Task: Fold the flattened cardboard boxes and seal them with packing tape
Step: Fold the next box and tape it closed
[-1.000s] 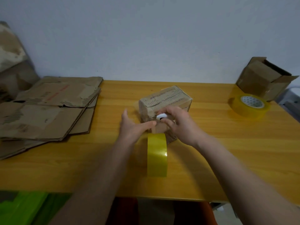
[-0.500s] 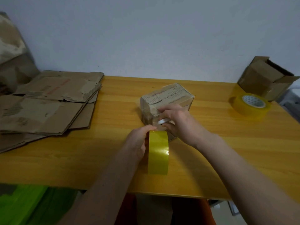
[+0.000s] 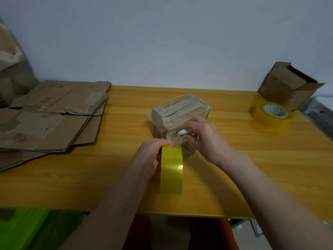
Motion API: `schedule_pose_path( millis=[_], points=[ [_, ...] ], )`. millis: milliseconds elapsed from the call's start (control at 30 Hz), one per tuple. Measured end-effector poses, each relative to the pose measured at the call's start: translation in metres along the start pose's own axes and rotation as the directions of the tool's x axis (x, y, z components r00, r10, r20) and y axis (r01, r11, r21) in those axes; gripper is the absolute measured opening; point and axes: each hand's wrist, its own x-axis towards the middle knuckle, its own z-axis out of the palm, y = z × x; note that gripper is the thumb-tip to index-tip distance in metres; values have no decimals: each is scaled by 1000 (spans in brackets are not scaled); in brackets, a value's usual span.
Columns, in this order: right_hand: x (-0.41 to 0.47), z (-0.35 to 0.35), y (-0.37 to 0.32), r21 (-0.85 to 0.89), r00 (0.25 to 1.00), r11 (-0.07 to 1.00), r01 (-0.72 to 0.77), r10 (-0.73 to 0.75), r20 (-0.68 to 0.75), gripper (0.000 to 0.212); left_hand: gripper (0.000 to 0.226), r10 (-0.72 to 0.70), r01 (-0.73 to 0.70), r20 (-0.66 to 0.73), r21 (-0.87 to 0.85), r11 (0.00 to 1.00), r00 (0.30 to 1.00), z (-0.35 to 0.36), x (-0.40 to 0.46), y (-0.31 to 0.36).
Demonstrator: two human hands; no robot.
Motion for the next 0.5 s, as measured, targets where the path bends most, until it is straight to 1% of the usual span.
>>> schedule_pose_path(
  millis=[100, 167, 300, 333, 400, 500],
  points=[
    [4, 9, -8, -4, 999, 999, 43, -43, 26, 21, 5, 18, -18, -18, -15, 1000, 1000, -1, -3, 3],
    [5, 10, -11, -4, 998, 999, 52, -52, 34, 21, 6, 18, -18, -39, -10, 1000, 999, -2, -4, 3],
    [7, -1, -11, 45, 997, 998, 41, -38, -61, 20, 5, 17, -17, -37, -12, 1000, 999, -3, -6, 5],
    [7, -2, -13, 49, 997, 998, 46, -43, -63, 20, 4, 16, -17, -36, -8, 1000, 999, -3, -6, 4],
    [8, 0, -15, 37, 997, 996, 78, -77, -21, 19, 4, 13, -13, -15, 2, 1000, 1000, -2, -6, 4],
    [6, 11, -15, -46, 990, 991, 130, -126, 70, 19, 5, 15, -15, -12, -6, 1000, 1000, -1, -7, 4]
  ],
)
